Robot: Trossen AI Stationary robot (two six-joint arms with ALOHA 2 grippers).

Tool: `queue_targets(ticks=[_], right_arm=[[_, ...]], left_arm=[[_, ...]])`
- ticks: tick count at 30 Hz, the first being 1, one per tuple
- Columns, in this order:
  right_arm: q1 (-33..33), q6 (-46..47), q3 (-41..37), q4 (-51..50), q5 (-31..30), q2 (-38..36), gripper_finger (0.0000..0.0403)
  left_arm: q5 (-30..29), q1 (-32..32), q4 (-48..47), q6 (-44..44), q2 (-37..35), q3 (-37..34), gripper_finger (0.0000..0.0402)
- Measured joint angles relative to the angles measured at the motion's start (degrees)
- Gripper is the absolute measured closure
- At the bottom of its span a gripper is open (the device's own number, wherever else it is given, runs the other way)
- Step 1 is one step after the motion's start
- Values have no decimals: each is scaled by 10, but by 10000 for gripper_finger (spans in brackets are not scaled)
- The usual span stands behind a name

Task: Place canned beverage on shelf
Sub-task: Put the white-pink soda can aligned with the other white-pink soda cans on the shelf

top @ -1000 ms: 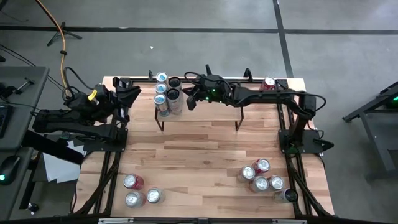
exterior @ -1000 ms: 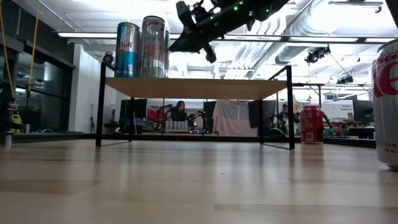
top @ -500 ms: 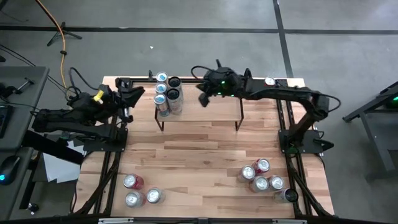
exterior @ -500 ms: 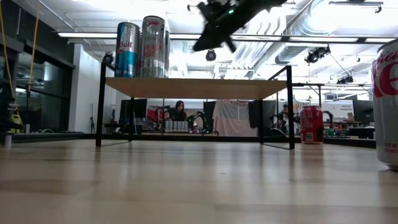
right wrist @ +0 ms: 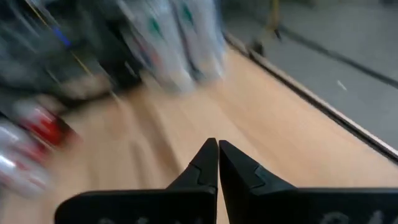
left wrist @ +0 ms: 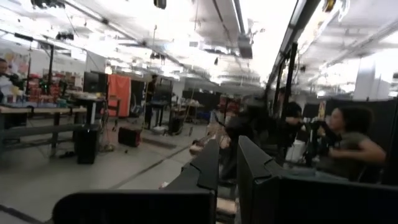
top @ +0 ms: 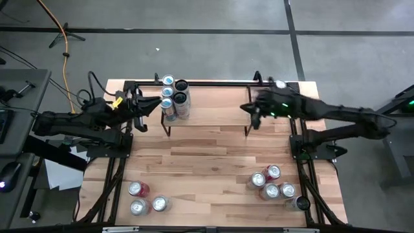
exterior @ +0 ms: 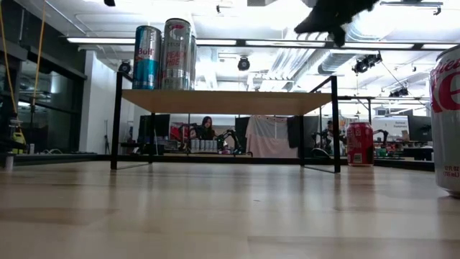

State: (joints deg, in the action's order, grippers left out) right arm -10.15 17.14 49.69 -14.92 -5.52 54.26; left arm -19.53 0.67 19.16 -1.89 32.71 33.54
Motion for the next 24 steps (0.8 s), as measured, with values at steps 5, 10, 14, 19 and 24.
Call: queue_targets(ticks=[5, 10, 14, 19, 24], right_arm=[[27, 36, -126, 234, 0, -89, 403], [31, 36, -164, 305, 0, -101, 403], [31, 34, -165, 306, 0, -91, 403], [31, 35, -165, 307, 0, -85, 403], [31, 38, -165, 337, 0, -83, 402]], left_arm=[[-1, 0, 0, 10, -7, 0, 401], [-2, 0, -3, 9, -7, 0, 401], [-2, 0, -23, -23, -7, 0, 401], [2, 2, -55, -62, -6, 0, 401], [47, 2, -59, -62, -6, 0, 401]])
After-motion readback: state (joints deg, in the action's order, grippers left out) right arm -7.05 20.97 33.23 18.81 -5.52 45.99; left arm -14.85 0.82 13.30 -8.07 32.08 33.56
